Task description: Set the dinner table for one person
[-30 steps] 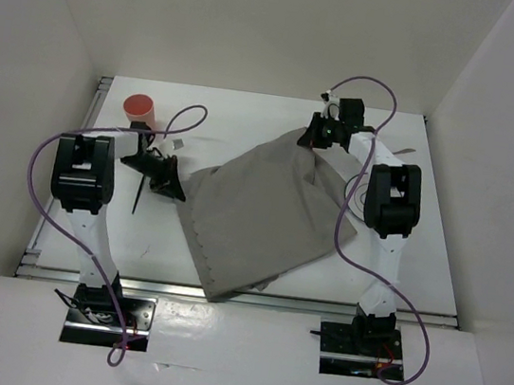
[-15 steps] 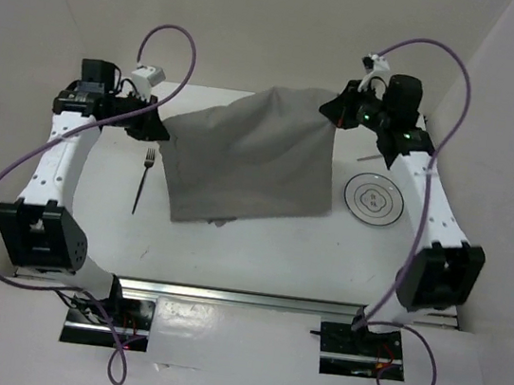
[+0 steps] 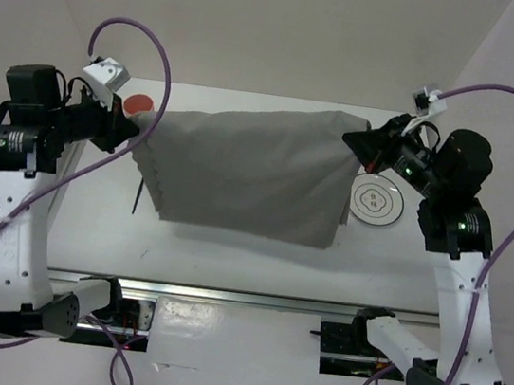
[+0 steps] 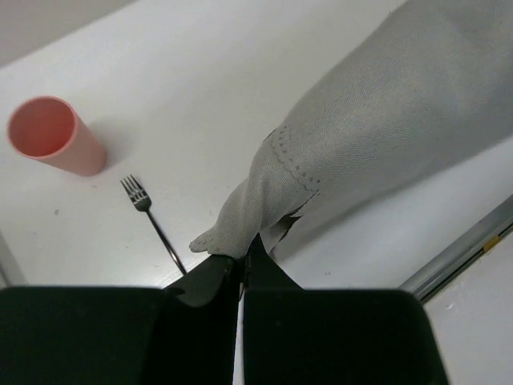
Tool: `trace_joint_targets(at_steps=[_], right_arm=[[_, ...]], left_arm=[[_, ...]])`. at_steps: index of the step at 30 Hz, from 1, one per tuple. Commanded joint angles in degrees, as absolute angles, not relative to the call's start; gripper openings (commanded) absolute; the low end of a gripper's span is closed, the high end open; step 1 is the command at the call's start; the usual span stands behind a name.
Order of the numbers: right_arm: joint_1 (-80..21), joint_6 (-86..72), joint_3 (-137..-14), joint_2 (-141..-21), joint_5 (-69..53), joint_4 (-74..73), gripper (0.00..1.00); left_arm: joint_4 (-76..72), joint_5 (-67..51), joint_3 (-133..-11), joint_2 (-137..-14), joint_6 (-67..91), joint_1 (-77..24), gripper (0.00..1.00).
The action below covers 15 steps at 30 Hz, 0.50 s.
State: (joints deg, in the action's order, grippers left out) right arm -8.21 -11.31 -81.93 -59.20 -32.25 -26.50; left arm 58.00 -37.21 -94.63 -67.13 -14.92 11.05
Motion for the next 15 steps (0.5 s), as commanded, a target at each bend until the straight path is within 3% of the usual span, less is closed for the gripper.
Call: trace_joint_targets(at_steps=[1, 8, 12, 15], right_arm=[[-7.82, -14.06, -83.58, -55.2, -32.25, -28.03, 0.0], [-7.82, -19.77, -74.72, -53.09, -29.27, -29.88, 0.0], [-7.82, -21.09, -67.43, -58.51, -26.29, -24.37, 0.0], [-7.82, -21.09, -64.25, -66.6, -24.26, -17.26, 0.0]], left_arm=[[58.27, -32.62, -98.96, -63.64, -15.82, 11.6, 0.0], [62.48, -29.97, -100.2, -67.14, -13.27, 11.6, 0.0], [59.86, -29.27, -93.1, -71.27, -12.66, 11.6, 0.0], [54.43, -30.59, -88.17, -76.36, -12.66, 6.25, 0.0]])
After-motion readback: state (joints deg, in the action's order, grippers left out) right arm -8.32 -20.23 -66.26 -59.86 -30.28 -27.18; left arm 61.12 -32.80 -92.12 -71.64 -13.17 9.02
